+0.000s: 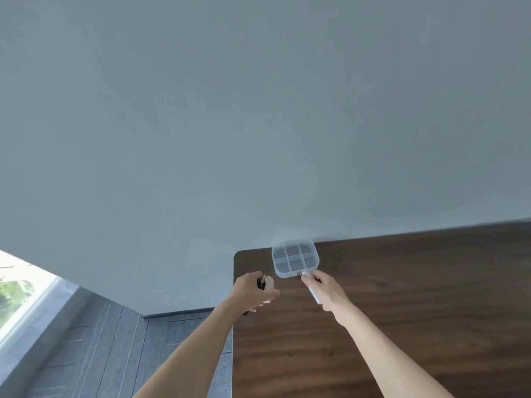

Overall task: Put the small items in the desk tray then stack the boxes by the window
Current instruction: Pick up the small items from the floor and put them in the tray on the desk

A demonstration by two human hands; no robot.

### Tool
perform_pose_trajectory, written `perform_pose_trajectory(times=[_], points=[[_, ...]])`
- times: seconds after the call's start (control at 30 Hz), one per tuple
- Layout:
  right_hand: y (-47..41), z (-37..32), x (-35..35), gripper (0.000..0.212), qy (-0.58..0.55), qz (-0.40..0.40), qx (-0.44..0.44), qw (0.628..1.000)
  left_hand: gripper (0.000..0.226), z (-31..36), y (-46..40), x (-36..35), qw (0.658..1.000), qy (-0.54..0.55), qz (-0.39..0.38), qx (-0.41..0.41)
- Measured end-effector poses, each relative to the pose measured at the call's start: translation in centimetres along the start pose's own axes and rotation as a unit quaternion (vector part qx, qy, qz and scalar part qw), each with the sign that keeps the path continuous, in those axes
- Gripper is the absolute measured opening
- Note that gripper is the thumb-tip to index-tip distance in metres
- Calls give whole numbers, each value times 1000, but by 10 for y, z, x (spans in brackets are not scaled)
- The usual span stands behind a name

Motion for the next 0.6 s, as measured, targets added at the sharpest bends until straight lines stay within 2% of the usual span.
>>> perform_pose_trajectory(times=[0.2,0.37,0.5,0.6], points=[[-52,-11,4,37,45,-26,2,999,22,-2,-39,-1,999,1,0,42],[-92,-16,1,39,0,-33,-29,999,24,-3,-71,4,997,24,11,70],[-123,-19,-3,37,-37,-25,-52,998,36,1,-96,7,993,64,45,90],[-143,-23,-5,34,-48,-13,-58,997,34,4,-115,5,994,62,34,85]])
Point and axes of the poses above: each hand's wrist, its own y-axis away from the middle knuckle, its own x-axis out of the back of the hand, z = x × y, the point moved 5 cm from there along -y, towards the middle knuckle, and after that the axes turned 1 degree about -y, right-handed, at the moved point
